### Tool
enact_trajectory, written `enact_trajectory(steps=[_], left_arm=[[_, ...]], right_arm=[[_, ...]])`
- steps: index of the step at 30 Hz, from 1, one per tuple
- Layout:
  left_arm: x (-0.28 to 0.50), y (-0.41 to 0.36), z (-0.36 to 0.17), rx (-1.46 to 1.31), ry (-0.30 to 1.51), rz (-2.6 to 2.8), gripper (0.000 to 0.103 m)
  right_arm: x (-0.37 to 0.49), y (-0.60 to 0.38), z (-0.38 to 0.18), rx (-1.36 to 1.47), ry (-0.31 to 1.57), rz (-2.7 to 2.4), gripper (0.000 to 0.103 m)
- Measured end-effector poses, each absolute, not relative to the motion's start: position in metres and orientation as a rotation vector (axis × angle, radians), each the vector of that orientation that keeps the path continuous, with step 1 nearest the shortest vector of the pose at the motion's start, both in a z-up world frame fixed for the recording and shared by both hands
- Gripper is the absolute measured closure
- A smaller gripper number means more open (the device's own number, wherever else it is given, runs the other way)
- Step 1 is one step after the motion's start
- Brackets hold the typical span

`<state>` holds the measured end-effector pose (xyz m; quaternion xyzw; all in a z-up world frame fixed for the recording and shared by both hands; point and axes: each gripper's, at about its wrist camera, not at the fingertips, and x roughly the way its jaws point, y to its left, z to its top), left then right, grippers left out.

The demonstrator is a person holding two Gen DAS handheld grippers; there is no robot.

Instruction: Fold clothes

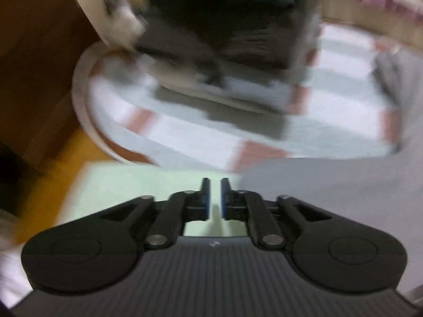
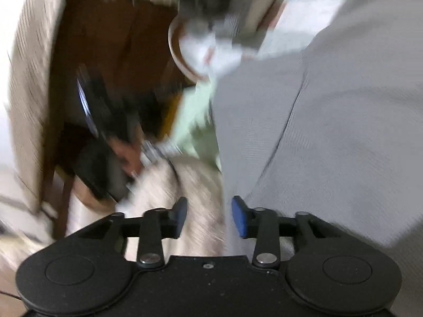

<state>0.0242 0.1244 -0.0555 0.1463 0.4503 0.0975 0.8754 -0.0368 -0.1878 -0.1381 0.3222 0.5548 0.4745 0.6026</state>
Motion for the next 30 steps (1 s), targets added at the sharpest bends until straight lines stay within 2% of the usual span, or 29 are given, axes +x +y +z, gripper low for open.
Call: enact_trajectory(steps=[2,4,5,8,11,12,17,19,21,24,30], left_arm=[[0.016,0.12,-0.045,0.279,0.905,0.162,0.074],[0.014,0.113,-0.032,0.168,0.892,0.061,0.069],[0.014,0.108,-0.027,0.124,0.884,0.014,0.068],[0.023,0.075,-0.015,0.074,0.833,-0.119,0.055],[0.051,0.043,-0.016,-0.017,0.804,-0.25,0.05],[0.063,0.034,-0.02,-0.049,0.808,-0.281,0.048],[0.128,-0.008,-0.054,-0.066,0.859,-0.316,0.047],[0.15,-0.019,-0.069,-0.056,0.879,-0.309,0.047],[0.169,-0.033,-0.082,-0.013,0.899,-0.29,0.038],[0.191,-0.051,-0.096,0.034,0.922,-0.286,0.038],[0.23,-0.063,-0.102,-0.059,0.941,-0.384,0.037]], right_arm=[[-0.028,-0.225,-0.134,0.924,1.211,1.06,0.054],[-0.015,-0.267,-0.127,1.007,1.124,0.965,0.053],[-0.011,-0.288,-0.121,1.001,1.088,0.889,0.052],[0.002,-0.346,-0.099,0.937,0.993,0.647,0.051],[0.015,-0.397,-0.074,0.815,0.912,0.396,0.05],[0.019,-0.414,-0.065,0.769,0.888,0.315,0.047],[0.046,-0.479,-0.057,0.595,0.852,0.014,0.046],[0.056,-0.501,-0.066,0.622,0.86,-0.047,0.046],[0.063,-0.524,-0.079,0.663,0.876,-0.095,0.046],[0.057,-0.554,-0.093,0.778,0.812,-0.109,0.046],[0.076,-0.585,-0.132,0.808,0.929,-0.093,0.046]])
